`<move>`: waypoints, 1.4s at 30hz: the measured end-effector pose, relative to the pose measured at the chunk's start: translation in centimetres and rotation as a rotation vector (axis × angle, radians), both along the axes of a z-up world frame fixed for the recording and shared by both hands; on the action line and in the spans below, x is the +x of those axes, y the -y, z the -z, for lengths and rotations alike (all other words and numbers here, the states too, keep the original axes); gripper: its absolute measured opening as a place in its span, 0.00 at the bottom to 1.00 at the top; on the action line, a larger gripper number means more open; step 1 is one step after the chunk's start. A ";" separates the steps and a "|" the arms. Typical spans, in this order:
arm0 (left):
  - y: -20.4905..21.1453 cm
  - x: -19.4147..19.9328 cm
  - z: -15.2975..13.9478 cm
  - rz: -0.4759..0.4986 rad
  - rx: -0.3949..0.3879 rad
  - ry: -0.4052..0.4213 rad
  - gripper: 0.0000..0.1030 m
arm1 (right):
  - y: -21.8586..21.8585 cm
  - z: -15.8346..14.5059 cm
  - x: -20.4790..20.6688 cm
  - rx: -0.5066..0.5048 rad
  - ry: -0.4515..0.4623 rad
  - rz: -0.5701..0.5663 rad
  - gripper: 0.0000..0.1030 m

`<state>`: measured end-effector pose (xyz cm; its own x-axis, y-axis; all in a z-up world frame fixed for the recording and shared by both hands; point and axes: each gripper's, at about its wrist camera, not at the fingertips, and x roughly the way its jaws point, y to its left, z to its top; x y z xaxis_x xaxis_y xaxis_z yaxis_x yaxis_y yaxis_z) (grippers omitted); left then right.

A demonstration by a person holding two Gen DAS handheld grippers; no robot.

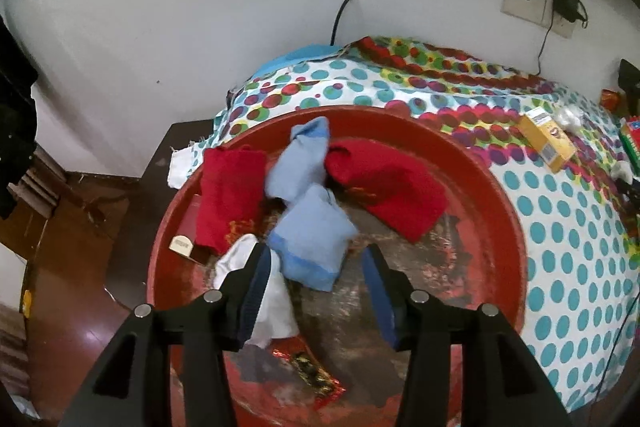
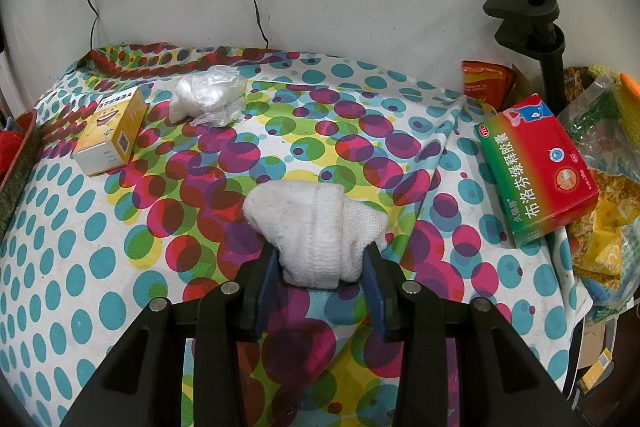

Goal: Organize objects
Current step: 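Carry the blue sock onto the tray and open left while right holds the white sock, then carry the white sock bundle with the right tool over the red tray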

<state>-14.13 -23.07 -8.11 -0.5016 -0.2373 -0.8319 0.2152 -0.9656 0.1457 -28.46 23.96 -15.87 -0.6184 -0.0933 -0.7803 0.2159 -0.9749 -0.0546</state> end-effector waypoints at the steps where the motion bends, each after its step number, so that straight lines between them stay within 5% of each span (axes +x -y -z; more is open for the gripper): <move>1: -0.3 0.2 -0.1 -0.004 0.006 -0.013 0.47 | 0.0 0.0 0.0 0.002 -0.001 0.001 0.35; 17: -6.2 2.7 1.2 0.102 -0.109 -0.133 0.48 | 0.3 -0.1 0.0 0.035 -0.008 0.007 0.33; 32: -2.5 3.4 1.9 0.058 0.007 -0.122 0.48 | 1.5 -1.2 0.9 -0.009 0.026 0.146 0.32; 42: -0.6 4.2 0.8 0.025 0.023 -0.148 0.48 | 6.1 -5.6 4.1 -0.070 -0.020 0.058 0.32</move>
<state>-9.92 -22.50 -8.95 -0.6244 -0.2052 -0.7537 0.2086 -0.9736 0.0923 -24.37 17.90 -10.27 -0.6394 -0.1110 -0.7608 0.1584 -0.9873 0.0110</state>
